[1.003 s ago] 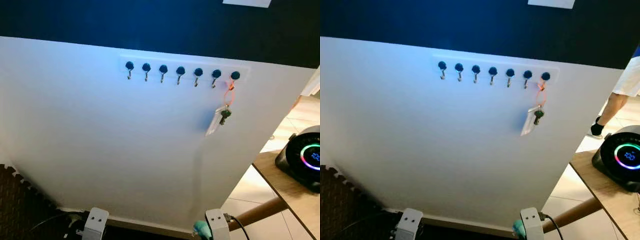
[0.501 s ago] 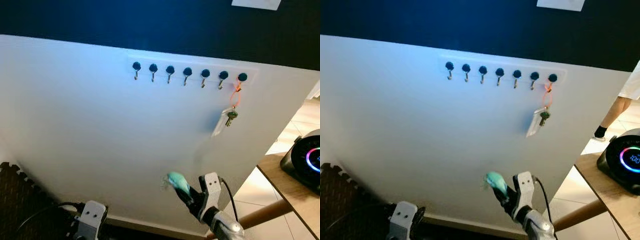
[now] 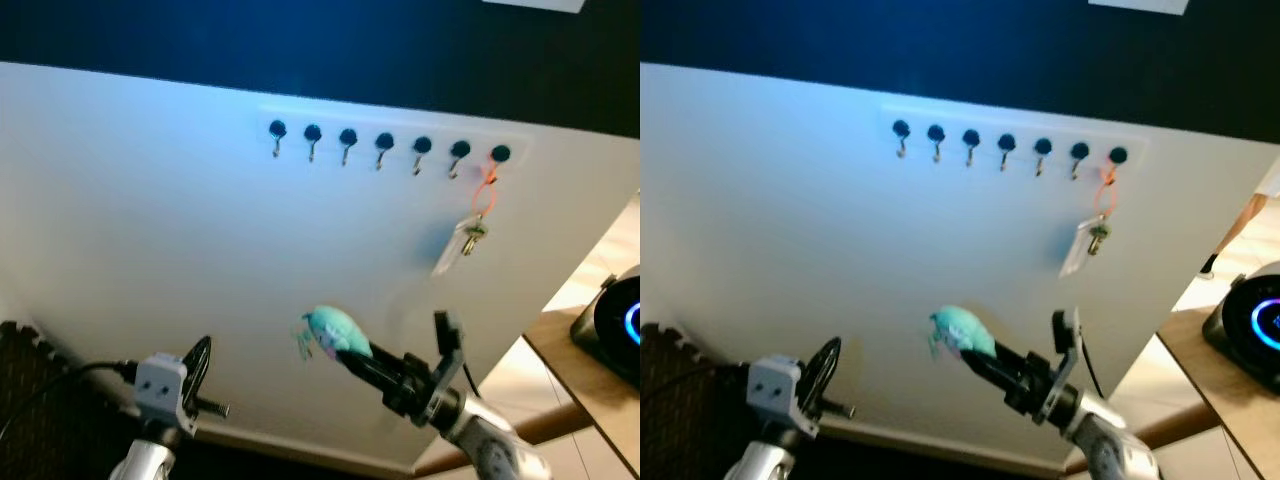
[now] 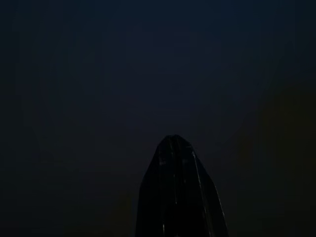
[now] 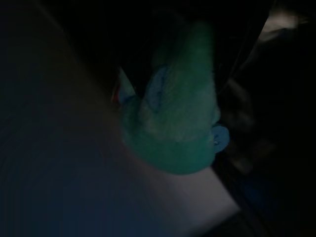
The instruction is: Hang keys on a hook
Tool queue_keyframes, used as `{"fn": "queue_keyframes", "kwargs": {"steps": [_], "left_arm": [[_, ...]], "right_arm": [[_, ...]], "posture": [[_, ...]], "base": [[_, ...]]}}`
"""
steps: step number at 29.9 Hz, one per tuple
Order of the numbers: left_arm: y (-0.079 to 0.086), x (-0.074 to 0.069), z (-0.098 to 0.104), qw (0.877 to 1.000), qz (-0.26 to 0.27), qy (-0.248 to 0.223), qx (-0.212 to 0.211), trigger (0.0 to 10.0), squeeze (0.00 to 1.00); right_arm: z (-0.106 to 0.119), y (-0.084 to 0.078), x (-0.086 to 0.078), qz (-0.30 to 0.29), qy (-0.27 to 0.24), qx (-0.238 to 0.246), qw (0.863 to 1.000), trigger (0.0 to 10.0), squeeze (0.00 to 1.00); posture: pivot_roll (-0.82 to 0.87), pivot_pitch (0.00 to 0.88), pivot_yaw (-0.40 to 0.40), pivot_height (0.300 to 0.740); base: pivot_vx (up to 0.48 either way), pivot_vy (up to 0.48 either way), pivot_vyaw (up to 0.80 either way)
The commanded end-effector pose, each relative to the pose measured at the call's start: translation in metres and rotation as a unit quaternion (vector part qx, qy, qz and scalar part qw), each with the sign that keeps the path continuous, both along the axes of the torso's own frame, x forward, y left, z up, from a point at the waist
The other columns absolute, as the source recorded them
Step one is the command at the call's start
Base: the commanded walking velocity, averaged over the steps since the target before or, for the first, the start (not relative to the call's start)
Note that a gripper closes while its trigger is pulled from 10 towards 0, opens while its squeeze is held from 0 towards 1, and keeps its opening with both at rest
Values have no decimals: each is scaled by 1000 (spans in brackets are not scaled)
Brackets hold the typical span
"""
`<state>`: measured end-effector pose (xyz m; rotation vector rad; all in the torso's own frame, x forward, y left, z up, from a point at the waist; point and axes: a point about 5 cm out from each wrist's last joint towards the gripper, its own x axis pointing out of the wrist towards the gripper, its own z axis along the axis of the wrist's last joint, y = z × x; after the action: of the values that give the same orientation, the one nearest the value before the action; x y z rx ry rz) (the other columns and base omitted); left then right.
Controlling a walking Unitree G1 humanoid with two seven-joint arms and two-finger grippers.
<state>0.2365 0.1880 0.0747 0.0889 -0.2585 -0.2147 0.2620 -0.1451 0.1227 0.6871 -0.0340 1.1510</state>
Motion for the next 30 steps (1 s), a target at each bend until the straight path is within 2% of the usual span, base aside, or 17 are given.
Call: {"fn": "queue_keyframes", "kwargs": {"steps": [1, 3, 4, 6, 7, 8, 9, 12, 14, 17, 20, 23, 25, 27, 28, 29, 30], "left_arm": [[0, 0, 4, 1000, 6, -8, -12, 10000, 0], [-1, 1, 11, 1000, 0, -17, -21, 10000, 0], [-1, 1, 11, 1000, 0, -17, -21, 10000, 0], [-2, 1, 17, 999, -5, -18, -27, 10000, 0], [-2, 1, 17, 999, -5, -18, -27, 10000, 0], [-4, 1, 21, 999, -9, -22, -32, 10000, 0], [-7, 1, 24, 999, -12, -25, -35, 10000, 0], [-11, 1, 28, 999, -22, -34, -36, 10000, 0], [-11, 1, 28, 999, -22, -34, -36, 10000, 0], [-17, 1, 38, 998, -38, -49, -34, 10000, 0], [-19, 2, 42, 997, -42, -54, -32, 10000, 0], [-22, 5, 47, 997, -48, -58, -31, 10000, 0], [-23, 6, 48, 997, -48, -57, -32, 10000, 0], [-24, 6, 48, 997, -50, -55, -30, 10000, 0], [-24, 6, 48, 997, -50, -55, -29, 10000, 0], [-24, 6, 48, 997, -51, -54, -28, 10000, 0], [-24, 6, 48, 997, -51, -54, -28, 10000, 0]], "right_arm": [[12, -6, -1, 5, -7, 33, 999, 10000, 0], [24, -14, 2, -8, -11, 79, 997, 10000, 0], [24, -14, 2, -8, -11, 79, 997, 10000, 0], [35, -19, 0, -7, -8, 125, 992, 10000, 0], [35, -19, 0, -7, -8, 125, 992, 10000, 0], [46, -23, -4, 0, -9, 169, 985, 10000, 0], [49, -25, -6, 2, -10, 185, 983, 10000, 0], [55, -28, -8, 0, -15, 211, 977, 10000, 0], [55, -28, -8, 0, -15, 211, 977, 10000, 0], [65, -35, -11, -3, -19, 254, 967, 10000, 0], [68, -37, -12, -3, -22, 266, 964, 10000, 0], [75, -42, -12, -12, -21, 304, 952, 10000, 0], [76, -44, -12, -15, -20, 313, 949, 10000, 0], [74, -45, -11, -19, -7, 301, 953, 10000, 0], [69, -42, -9, -22, 5, 269, 963, 10000, 0], [58, -28, -8, -26, 18, 158, 987, 10000, 0], [58, -28, -8, -26, 18, 158, 987, 10000, 0]], "posture": [[98, 72, -64, 740], [98, 71, -64, 740], [98, 71, -64, 740], [99, 72, -65, 740], [99, 72, -65, 740], [99, 73, -65, 740], [99, 75, -64, 740], [100, 76, -64, 740], [100, 76, -64, 740], [99, 82, -61, 740], [99, 82, -61, 740], [98, 81, -60, 740], [98, 81, -60, 740], [98, 79, -59, 740], [98, 79, -59, 740], [91, 78, -57, 740], [91, 78, -57, 740]], "base": [[0, 0, 0], [0, 0, 0], [0, 0, 0], [0, 0, 0], [0, 0, 0], [0, 0, 0], [0, 0, 0], [0, 0, 0], [0, 0, 0], [0, 0, 0], [0, 0, 0], [0, 0, 0], [0, 0, 0], [0, 0, 0], [0, 0, 0], [0, 0, 0], [0, 0, 0]]}}
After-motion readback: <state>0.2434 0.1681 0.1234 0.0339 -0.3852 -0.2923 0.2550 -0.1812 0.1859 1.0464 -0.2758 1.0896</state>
